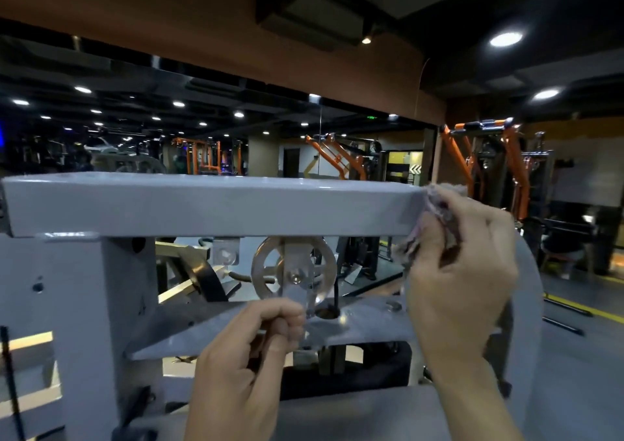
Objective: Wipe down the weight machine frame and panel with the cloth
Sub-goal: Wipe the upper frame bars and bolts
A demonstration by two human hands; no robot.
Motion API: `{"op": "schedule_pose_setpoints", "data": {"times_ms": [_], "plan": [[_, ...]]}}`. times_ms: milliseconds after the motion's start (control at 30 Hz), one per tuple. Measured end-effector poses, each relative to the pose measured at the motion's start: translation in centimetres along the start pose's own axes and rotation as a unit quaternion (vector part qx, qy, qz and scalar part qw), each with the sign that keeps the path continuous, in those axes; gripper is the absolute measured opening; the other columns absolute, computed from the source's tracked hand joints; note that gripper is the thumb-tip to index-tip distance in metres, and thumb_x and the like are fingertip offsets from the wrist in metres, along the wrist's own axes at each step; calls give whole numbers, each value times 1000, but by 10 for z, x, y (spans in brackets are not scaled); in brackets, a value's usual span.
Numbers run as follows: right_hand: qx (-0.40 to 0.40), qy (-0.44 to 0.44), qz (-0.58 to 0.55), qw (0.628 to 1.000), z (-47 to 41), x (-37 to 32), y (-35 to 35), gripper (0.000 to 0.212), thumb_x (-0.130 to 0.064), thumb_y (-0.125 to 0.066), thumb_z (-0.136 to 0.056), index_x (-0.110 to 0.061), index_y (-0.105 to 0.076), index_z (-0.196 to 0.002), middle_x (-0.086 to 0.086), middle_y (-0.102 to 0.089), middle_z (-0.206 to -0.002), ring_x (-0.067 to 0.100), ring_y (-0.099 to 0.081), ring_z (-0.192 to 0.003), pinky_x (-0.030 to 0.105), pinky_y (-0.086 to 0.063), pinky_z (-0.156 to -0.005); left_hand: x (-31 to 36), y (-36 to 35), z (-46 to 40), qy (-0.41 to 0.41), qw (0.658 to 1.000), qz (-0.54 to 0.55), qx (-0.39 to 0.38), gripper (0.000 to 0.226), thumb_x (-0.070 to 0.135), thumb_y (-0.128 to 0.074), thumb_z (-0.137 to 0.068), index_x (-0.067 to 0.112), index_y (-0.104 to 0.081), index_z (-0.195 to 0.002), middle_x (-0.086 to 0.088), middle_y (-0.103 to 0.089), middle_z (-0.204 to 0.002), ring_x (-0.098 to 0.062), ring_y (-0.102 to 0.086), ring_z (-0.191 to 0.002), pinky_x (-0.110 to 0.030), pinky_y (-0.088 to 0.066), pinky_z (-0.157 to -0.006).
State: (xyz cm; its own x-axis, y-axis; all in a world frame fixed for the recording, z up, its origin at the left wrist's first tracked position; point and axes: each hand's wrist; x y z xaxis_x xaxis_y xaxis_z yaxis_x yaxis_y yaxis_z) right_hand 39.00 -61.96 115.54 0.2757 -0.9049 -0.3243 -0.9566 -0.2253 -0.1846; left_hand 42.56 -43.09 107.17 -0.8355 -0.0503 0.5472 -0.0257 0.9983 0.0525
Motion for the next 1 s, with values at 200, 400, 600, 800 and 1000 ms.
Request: {"op": "schedule_pose_setpoints", "data": {"times_ms": [200,400,600,800,1000], "plan": [[-47,87,3,995,5,-22,-13,30,-5,-69,-95,-4,-67,-126,5,-59,-110,2,-50,-97,11,-48,-90,-5,8,-6,-15,999,24,-31,24,37,-47,-97,36,-70,-102,3,-74,-89,-19,-74,-80,-45,-63,-69],[-10,-8,76,997,3,3,12,28,-7,-69,-96,-7,-68,-124,3,-55,-110,-3,-46,-95,-4,-34,-86,-7,16,-5,-27,998,32,-51,23,36,-50,-93,40,-72,-101,8,-75,-93,-12,-76,-87,-36,-64,-72],[-5,38,38,999,20,-43,-27,26,-8,-66,-97,-8,-67,-123,-8,-51,-111,-6,-49,-92,9,-46,-86,-7,37,-10,-52,998,8,-45,21,31,-49,-96,35,-70,-99,7,-72,-87,-15,-72,-76,-34,-59,-62],[-38,57,65,996,14,-28,-15,30,-5,-67,-96,-7,-67,-125,1,-56,-111,-1,-46,-93,1,-41,-84,-13,57,-8,-46,998,5,-30,23,30,-49,-94,34,-71,-98,3,-72,-88,-20,-72,-74,-45,-61,-66],[16,-23,59,998,13,-41,-24,23,-13,-62,-100,-7,-66,-122,4,-61,-116,-7,-46,-98,-2,-39,-86,-18,73,-9,-49,999,7,-20,23,28,-48,-95,30,-70,-98,0,-71,-85,-21,-70,-71,-39,-57,-60]]}}
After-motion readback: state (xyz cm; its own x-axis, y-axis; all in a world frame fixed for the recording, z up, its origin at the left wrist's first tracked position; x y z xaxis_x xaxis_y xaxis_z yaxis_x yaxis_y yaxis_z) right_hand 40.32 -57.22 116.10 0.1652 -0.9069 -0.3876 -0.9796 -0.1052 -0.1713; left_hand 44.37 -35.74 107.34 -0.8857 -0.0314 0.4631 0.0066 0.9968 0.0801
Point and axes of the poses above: each hand's wrist, its own z-axis away from the middle knuckle, its own y-axis out of the back of the hand, x = y × z
